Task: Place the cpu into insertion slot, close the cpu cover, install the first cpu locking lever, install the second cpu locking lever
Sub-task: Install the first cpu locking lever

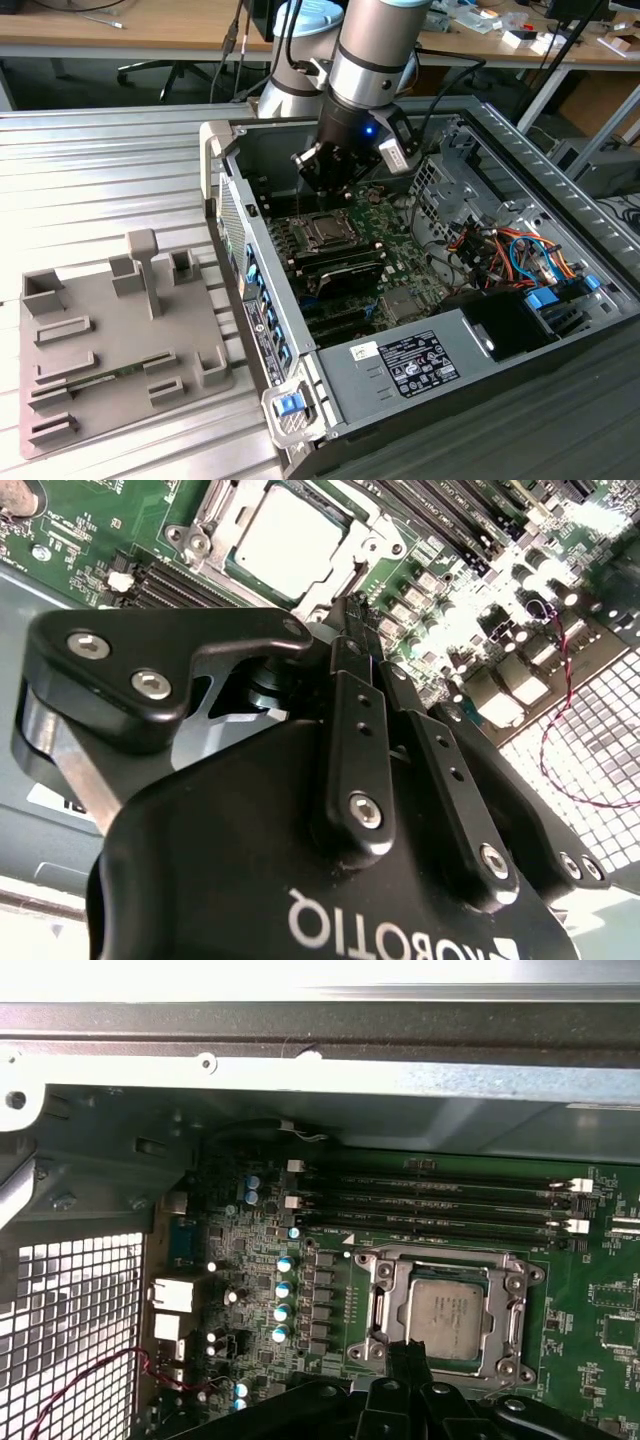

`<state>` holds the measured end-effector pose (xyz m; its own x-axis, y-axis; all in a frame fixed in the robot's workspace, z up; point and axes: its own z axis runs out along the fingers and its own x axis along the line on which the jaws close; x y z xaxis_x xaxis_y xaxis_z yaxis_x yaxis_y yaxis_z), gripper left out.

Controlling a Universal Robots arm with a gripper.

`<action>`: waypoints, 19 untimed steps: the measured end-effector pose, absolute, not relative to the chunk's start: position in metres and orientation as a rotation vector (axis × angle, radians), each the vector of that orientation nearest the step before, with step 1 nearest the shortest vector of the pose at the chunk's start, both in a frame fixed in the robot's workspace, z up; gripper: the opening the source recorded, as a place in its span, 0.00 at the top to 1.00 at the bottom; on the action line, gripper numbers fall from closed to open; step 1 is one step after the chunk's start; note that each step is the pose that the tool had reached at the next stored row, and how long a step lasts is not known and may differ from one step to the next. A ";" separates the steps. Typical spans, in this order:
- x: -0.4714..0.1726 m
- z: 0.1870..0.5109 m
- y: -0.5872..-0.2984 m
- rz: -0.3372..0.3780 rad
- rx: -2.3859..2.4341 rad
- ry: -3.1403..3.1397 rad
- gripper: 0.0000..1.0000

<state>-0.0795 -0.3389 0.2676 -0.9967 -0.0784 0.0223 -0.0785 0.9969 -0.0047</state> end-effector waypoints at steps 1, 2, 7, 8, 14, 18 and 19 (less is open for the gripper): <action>-0.080 0.268 -0.339 0.009 0.122 -3.117 0.89; -0.080 0.268 -0.339 0.009 0.122 -3.117 0.89; -0.082 0.268 -0.339 0.009 0.122 -3.117 0.89; -0.082 0.268 -0.339 0.009 0.122 -3.117 0.89; -0.084 0.268 -0.339 0.009 0.122 -3.117 0.89; -0.085 0.268 -0.339 0.009 0.122 -3.117 0.89; -0.086 0.268 -0.339 0.009 0.122 -3.117 0.89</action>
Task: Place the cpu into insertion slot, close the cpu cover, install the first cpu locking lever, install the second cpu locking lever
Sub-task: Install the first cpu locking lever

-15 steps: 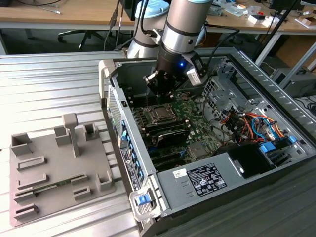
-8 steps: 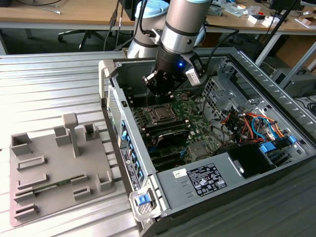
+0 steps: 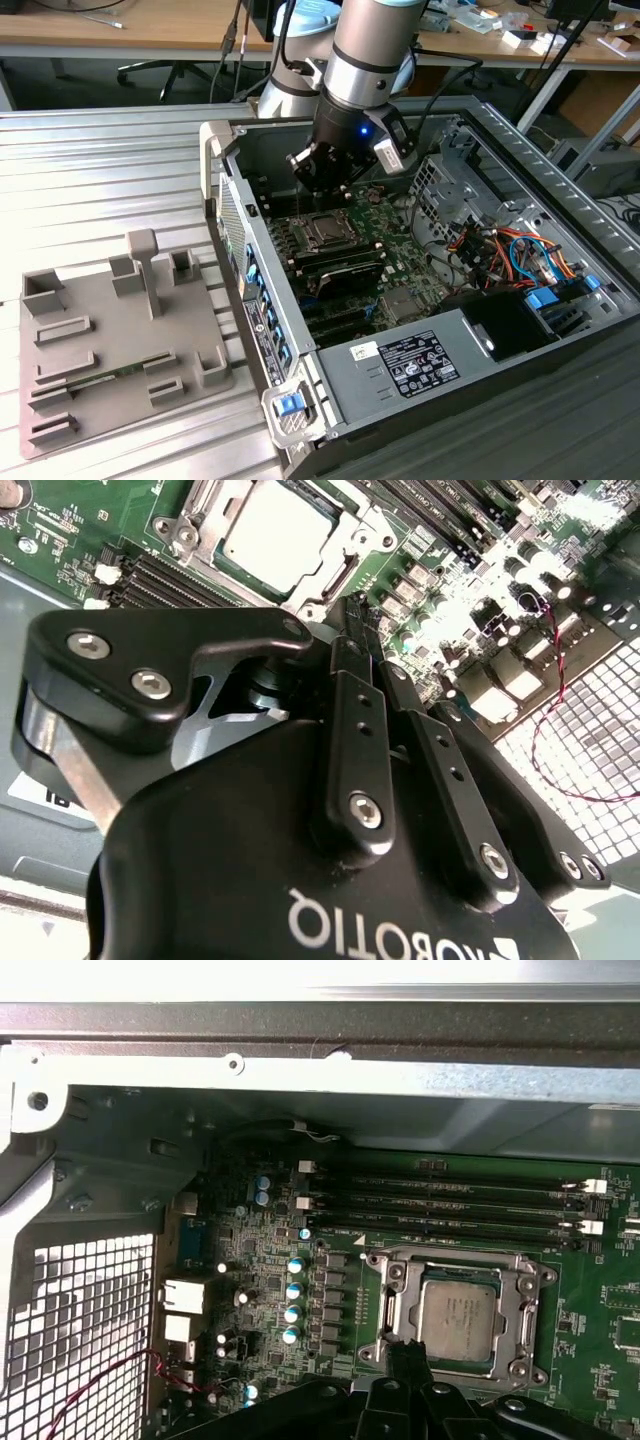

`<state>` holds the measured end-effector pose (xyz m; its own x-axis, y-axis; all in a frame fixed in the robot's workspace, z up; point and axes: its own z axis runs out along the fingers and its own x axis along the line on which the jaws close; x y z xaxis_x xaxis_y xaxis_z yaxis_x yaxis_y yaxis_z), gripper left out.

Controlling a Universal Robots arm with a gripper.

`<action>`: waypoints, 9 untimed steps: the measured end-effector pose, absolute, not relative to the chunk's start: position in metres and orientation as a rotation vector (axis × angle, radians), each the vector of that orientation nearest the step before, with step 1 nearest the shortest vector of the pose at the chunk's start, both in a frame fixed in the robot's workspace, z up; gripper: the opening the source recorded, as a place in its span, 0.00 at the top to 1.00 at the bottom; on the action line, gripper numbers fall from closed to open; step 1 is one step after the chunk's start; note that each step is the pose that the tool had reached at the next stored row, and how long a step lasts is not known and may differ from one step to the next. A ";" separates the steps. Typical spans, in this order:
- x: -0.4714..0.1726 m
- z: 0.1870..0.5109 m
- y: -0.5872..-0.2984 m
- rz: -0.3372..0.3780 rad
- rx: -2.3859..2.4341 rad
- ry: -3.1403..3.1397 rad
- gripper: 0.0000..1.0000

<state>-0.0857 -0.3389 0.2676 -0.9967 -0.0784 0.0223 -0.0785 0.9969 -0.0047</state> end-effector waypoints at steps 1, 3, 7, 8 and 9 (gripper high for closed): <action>-0.086 0.268 -0.339 0.009 0.122 -3.117 0.89; -0.088 0.268 -0.339 0.009 0.122 -3.117 0.89; -0.089 0.267 -0.339 0.009 0.122 -3.117 0.89; -0.089 0.267 -0.339 0.009 0.122 -3.117 0.89; -0.090 0.267 -0.339 0.009 0.123 -3.117 0.89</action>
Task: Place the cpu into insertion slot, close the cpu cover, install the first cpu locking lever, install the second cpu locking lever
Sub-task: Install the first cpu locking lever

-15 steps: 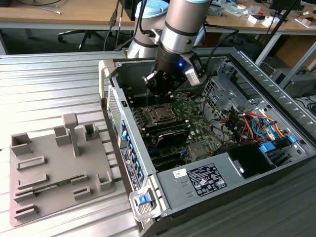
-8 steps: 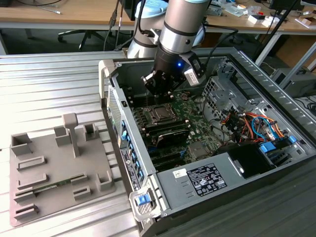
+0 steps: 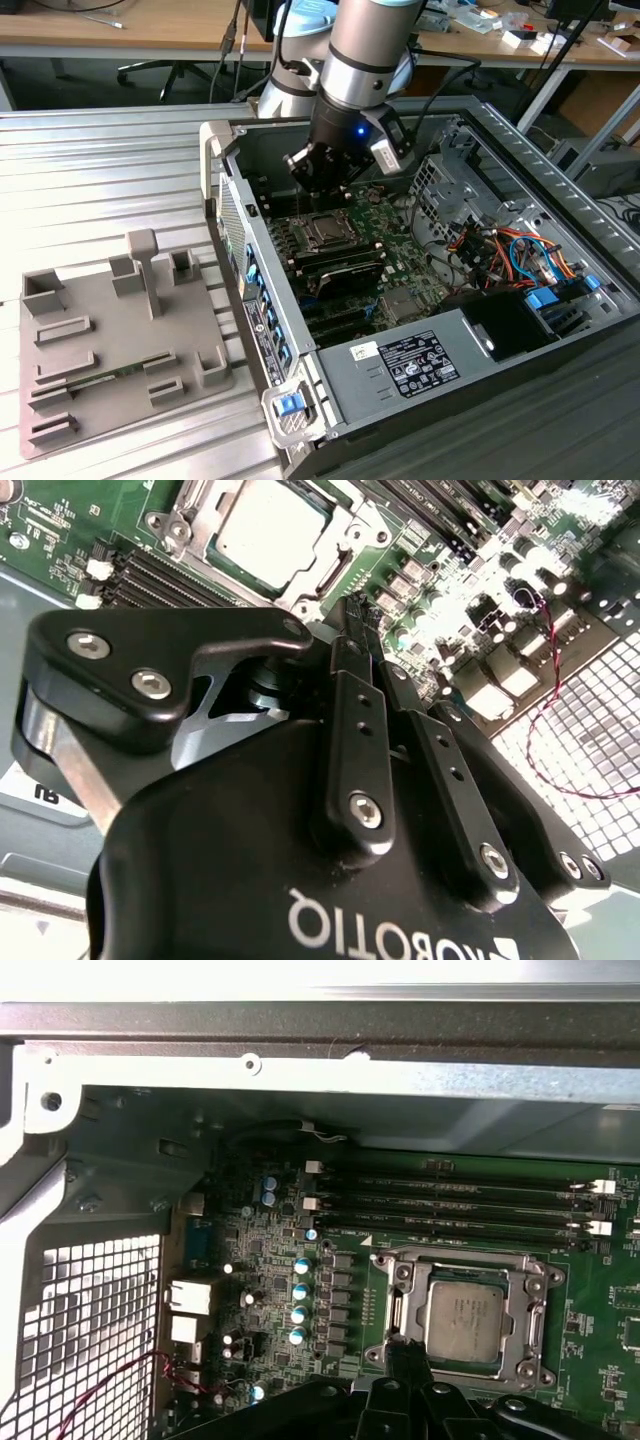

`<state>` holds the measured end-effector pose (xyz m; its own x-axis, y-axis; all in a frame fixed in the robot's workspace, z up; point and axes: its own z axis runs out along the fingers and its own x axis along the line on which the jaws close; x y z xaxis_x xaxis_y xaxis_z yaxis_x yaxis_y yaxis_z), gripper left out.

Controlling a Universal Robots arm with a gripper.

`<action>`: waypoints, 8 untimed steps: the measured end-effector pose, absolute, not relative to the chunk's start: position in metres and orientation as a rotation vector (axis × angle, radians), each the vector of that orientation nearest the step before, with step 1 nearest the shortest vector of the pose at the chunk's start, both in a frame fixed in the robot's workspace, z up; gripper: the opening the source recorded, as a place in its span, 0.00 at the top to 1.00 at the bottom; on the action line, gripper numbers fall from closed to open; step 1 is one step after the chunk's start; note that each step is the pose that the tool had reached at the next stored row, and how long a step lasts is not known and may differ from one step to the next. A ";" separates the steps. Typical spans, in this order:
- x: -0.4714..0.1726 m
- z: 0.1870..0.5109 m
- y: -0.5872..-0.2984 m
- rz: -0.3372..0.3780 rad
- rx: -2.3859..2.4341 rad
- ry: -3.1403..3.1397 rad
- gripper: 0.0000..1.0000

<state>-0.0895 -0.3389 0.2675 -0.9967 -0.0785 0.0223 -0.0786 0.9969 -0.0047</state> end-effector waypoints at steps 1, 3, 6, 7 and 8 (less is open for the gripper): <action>-0.090 0.267 -0.339 0.009 0.122 -3.117 0.89; -0.090 0.267 -0.339 0.009 0.123 -3.117 0.89; -0.091 0.267 -0.339 0.009 0.122 -3.117 0.89; -0.091 0.267 -0.339 0.009 0.122 -3.117 0.89; -0.092 0.267 -0.339 0.009 0.123 -3.117 0.89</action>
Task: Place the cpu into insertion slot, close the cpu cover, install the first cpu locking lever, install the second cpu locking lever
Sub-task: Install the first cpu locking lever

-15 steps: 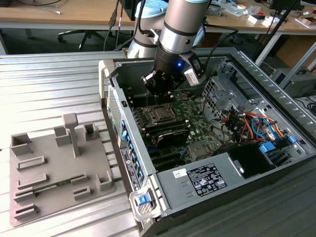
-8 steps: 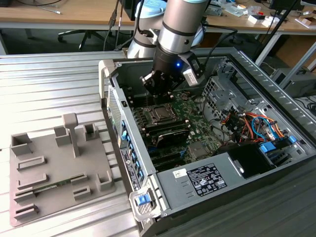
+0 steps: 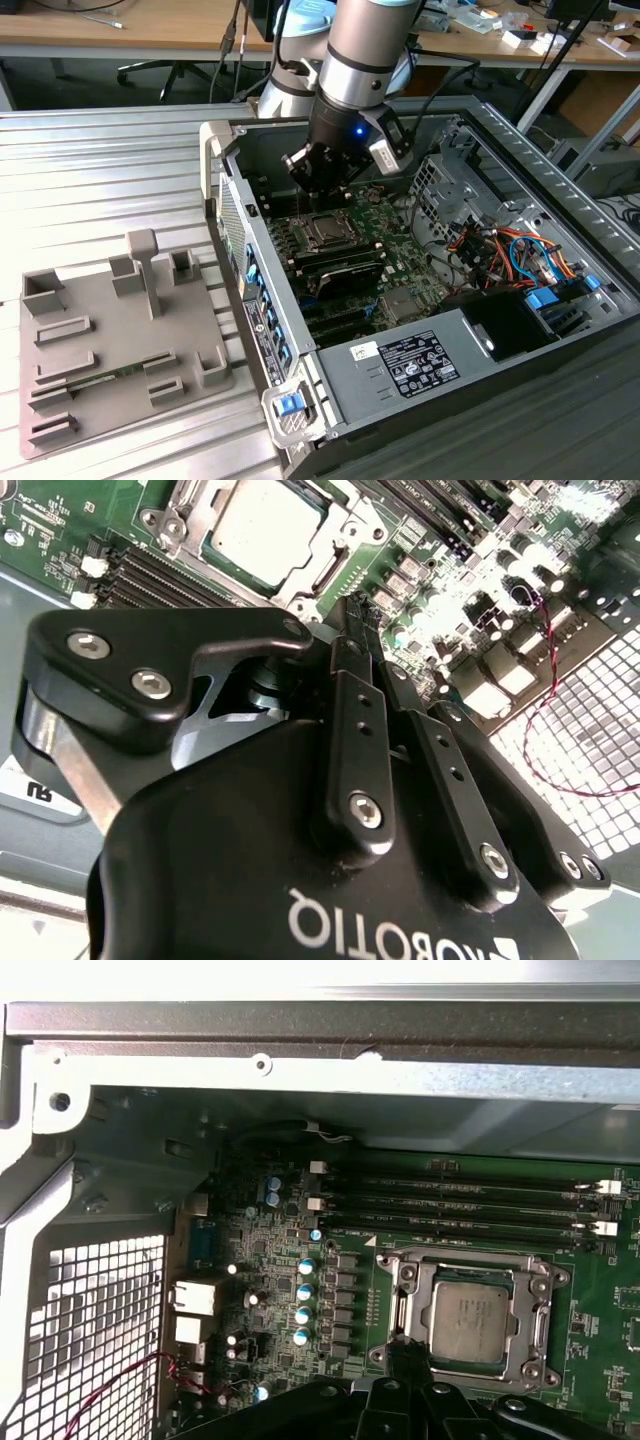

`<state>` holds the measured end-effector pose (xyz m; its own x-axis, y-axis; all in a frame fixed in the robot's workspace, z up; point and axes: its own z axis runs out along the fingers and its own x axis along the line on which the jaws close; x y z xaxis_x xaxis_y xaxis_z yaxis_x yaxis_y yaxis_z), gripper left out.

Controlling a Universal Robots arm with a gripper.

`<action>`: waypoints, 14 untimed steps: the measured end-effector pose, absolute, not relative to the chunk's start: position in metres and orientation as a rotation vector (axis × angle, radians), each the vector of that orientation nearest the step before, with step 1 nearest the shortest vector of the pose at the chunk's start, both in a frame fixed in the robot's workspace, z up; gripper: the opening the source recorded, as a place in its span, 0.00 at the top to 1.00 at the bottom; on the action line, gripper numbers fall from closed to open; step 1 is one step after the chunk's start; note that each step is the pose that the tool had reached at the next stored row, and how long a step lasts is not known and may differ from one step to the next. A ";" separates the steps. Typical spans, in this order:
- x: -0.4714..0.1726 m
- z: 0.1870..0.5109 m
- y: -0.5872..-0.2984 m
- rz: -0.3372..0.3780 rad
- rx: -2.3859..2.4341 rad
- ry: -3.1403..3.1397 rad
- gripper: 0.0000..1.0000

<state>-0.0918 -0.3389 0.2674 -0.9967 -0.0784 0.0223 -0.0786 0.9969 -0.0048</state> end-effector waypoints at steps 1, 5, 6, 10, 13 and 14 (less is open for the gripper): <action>-0.092 0.267 -0.339 0.009 0.122 -3.117 0.89; -0.093 0.267 -0.339 0.009 0.122 -3.117 0.89; -0.093 0.267 -0.339 0.009 0.122 -3.117 0.89; -0.094 0.267 -0.339 0.009 0.122 -3.117 0.89; -0.096 0.267 -0.339 0.009 0.122 -3.117 0.89; -0.096 0.267 -0.339 0.009 0.123 -3.117 0.89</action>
